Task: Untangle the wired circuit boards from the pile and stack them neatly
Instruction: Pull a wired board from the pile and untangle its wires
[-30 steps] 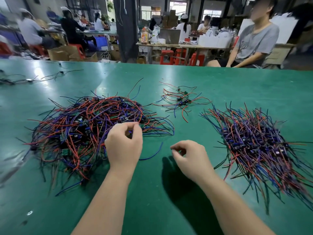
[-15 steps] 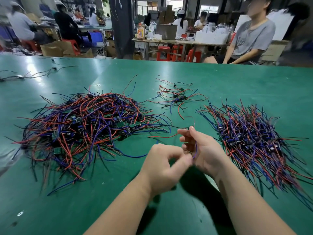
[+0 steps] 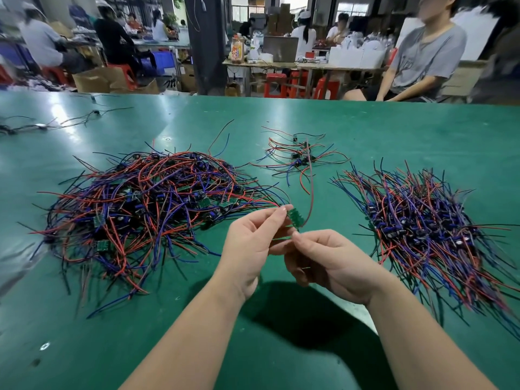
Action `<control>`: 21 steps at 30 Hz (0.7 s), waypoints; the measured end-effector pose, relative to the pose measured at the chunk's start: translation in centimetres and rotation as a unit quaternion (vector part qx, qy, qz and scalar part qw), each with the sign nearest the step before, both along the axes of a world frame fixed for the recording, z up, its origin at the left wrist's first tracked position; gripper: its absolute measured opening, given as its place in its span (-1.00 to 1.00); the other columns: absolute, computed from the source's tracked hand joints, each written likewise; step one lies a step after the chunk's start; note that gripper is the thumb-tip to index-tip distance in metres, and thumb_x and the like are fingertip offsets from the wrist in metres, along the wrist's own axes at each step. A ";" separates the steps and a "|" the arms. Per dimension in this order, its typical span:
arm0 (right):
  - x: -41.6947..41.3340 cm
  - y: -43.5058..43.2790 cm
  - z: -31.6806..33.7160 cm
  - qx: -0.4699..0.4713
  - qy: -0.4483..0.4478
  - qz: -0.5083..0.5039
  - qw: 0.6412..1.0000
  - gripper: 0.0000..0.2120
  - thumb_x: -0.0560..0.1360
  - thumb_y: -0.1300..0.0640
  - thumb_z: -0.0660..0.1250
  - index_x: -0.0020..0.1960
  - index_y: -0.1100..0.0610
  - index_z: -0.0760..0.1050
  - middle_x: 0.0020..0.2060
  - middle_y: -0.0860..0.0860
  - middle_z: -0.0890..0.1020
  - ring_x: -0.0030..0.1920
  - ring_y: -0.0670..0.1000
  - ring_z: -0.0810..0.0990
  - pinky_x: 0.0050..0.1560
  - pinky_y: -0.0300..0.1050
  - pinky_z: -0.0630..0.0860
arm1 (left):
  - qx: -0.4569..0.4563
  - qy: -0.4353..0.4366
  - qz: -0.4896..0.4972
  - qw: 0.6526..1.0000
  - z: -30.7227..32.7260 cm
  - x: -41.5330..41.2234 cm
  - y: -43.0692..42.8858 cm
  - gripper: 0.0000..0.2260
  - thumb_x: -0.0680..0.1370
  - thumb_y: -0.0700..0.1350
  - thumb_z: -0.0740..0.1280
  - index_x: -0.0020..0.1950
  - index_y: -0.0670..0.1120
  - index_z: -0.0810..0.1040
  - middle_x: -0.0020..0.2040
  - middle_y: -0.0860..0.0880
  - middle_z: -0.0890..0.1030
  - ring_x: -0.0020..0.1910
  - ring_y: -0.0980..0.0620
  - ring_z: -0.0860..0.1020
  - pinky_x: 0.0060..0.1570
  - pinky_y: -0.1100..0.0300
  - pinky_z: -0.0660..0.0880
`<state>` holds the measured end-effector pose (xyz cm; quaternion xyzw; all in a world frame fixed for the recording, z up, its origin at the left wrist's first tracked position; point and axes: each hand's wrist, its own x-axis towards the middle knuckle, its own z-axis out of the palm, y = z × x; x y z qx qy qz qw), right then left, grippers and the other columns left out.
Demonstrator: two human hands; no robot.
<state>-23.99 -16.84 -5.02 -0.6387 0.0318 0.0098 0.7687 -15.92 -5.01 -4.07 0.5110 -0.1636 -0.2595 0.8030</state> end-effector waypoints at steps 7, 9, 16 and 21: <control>0.6 0.3 -0.1 -0.126 -0.026 -0.213 0.969 -0.57 0.17 -0.15 0.46 -0.06 0.05 0.54 -0.23 0.06 0.61 -0.31 -0.03 0.51 -0.29 -0.22 0.44 | 0.002 -0.035 0.059 0.998 -0.5 0.5 -0.2 -0.85 0.53 -0.19 0.36 -0.24 -0.06 0.60 -0.30 0.01 0.64 -0.32 0.11 0.61 -0.25 0.30 0.54; 0.5 0.0 -0.1 -0.110 -0.057 -0.252 0.960 -0.47 0.19 -0.04 0.51 0.10 -0.08 0.40 -0.10 0.06 0.58 -0.31 -0.03 0.50 -0.28 -0.21 0.47 | 0.023 -0.060 0.077 0.995 -0.7 0.7 -0.3 -0.90 0.52 -0.17 0.38 -0.20 -0.06 0.59 -0.29 0.04 0.65 -0.26 0.13 0.62 -0.24 0.29 0.53; 0.5 0.5 -0.1 -0.154 -0.184 -0.432 0.869 -0.53 0.32 0.13 0.42 0.11 -0.16 0.30 0.01 -0.07 0.42 -0.36 -0.21 0.34 -0.26 -0.39 0.37 | 0.015 -0.095 0.132 0.987 -0.9 0.9 -0.3 -0.85 0.57 -0.20 0.31 -0.21 -0.11 0.48 -0.33 -0.03 0.62 -0.27 0.03 0.63 -0.17 0.23 0.57; 0.5 -0.7 0.4 -0.053 -0.104 -0.486 0.866 -0.78 0.47 0.38 0.27 -0.18 0.09 0.50 -0.32 -0.03 0.52 -0.46 -0.15 0.36 -0.39 -0.28 0.33 | -0.115 0.070 0.072 0.988 0.4 1.0 0.3 -0.87 0.49 -0.08 0.37 -0.18 -0.08 0.46 -0.40 0.02 0.53 -0.38 -0.01 0.65 -0.36 0.20 0.59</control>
